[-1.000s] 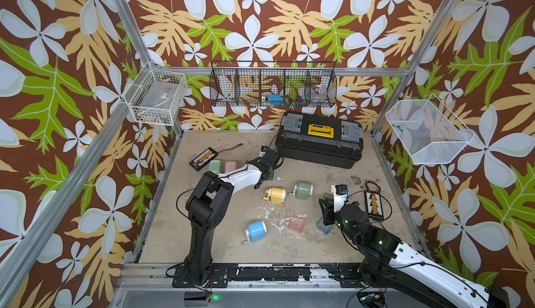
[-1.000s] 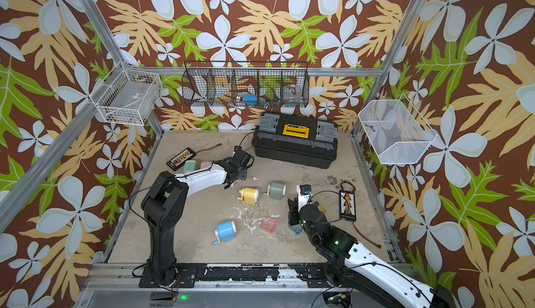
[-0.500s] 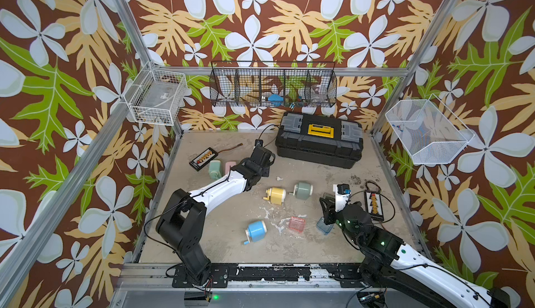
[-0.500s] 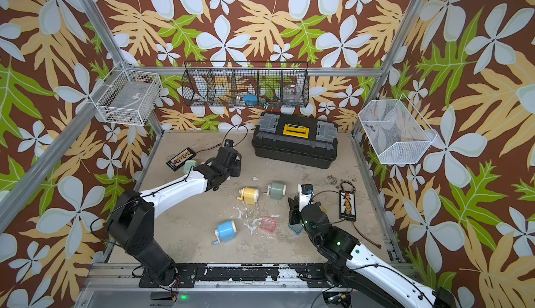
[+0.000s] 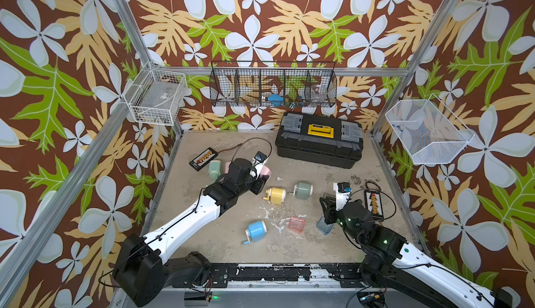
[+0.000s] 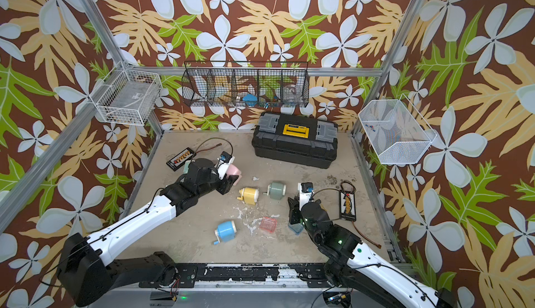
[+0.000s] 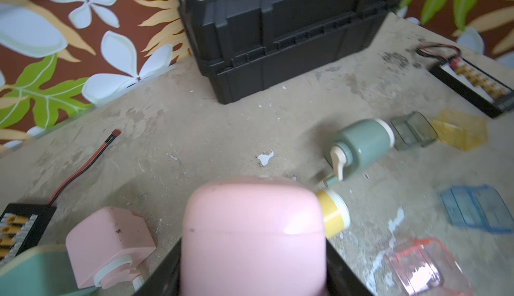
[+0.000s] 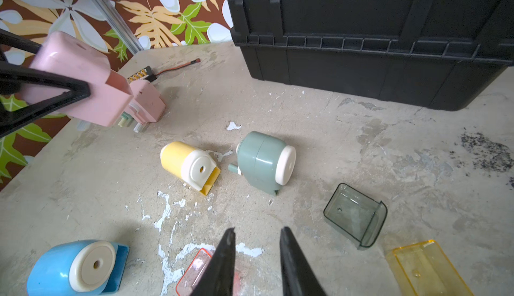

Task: Put the tray back into the pencil sharpener
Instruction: Pick up the pencil sharpener from the center of the board, then close the container of the pencil sharpener.

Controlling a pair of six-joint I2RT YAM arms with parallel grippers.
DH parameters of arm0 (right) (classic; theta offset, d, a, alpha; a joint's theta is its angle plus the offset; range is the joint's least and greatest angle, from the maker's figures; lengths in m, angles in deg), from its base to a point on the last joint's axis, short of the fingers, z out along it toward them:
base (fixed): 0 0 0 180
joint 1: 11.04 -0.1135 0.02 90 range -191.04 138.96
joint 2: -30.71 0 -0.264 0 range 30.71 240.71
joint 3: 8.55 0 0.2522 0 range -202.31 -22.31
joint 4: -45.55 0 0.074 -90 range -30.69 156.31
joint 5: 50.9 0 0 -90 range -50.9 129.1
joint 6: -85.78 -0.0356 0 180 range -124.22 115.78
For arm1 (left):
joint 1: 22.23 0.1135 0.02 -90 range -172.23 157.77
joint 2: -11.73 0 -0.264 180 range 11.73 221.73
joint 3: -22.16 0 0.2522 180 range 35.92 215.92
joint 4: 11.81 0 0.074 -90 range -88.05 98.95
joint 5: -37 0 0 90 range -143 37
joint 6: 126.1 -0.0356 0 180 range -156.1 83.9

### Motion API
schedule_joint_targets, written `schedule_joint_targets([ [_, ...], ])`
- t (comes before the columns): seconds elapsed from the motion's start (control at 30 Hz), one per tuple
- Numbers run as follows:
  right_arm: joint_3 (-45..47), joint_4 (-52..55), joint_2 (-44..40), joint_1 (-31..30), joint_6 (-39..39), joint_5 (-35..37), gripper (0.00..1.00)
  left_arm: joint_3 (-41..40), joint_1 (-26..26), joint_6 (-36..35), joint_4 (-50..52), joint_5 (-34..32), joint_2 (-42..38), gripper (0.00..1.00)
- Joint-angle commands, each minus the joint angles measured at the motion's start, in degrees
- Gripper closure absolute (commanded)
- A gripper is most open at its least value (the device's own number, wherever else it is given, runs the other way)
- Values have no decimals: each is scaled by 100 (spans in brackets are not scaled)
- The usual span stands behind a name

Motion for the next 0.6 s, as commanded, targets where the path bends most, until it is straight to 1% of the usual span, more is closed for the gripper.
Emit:
schedule_joint_targets([
  [0.0,-96,225,108,2,-221,-162,70,-286,-2,-1468,76,1076,-414,100],
  [0.1,-172,327,228,-1,-298,-234,70,-631,-6,-2354,150,1533,-819,100],
  [0.17,-249,335,346,-2,-324,-410,70,-758,-4,-3182,417,1926,-983,100],
  [0.2,-272,335,415,-4,-336,-494,70,-808,-6,-3361,461,2022,-1020,100],
  [0.33,-380,319,784,-5,-397,-875,70,-754,0,-3870,698,2385,-986,100],
  [0.43,-424,304,1050,-2,-563,-1055,70,-567,-88,-4184,1045,2430,-716,100],
  [0.57,-336,197,1276,-75,-1233,-1025,71,-356,-277,-4469,1451,2457,-317,100],
])
